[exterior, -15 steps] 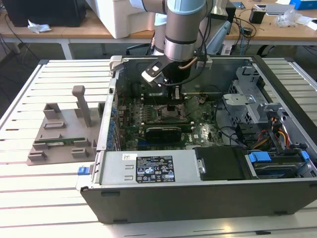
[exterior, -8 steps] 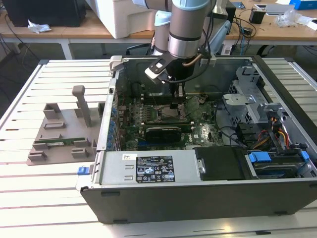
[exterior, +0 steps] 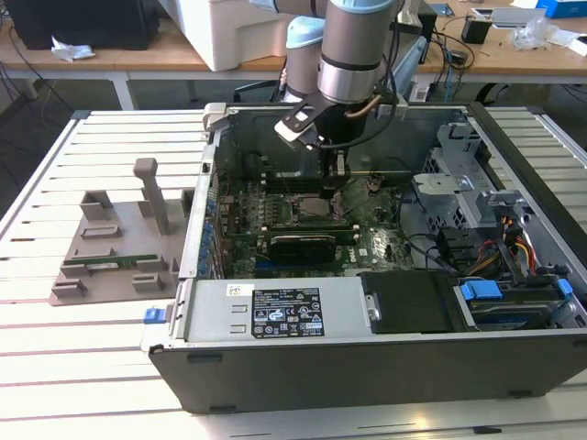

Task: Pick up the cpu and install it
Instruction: 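Place the cpu into insertion slot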

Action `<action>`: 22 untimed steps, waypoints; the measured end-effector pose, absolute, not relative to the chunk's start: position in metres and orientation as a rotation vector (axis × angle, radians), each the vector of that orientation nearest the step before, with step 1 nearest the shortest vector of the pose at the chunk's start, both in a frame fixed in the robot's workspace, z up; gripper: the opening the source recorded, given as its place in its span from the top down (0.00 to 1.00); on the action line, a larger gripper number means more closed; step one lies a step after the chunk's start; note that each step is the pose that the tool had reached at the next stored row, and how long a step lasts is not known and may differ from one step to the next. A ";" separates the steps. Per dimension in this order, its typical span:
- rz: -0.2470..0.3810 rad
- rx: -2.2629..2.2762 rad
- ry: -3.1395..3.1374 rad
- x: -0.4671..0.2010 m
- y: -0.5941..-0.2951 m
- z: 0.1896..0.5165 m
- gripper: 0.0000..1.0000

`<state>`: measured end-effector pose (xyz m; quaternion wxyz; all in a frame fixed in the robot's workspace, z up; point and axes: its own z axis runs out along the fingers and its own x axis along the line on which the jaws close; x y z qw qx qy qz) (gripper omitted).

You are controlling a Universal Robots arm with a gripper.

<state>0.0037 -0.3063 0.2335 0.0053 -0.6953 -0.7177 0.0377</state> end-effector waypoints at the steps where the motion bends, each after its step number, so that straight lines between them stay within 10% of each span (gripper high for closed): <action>1: 0.118 -2.177 -2.247 0.004 -0.306 0.236 0.89; 22: 0.118 -2.177 -2.247 0.004 -0.306 0.287 0.89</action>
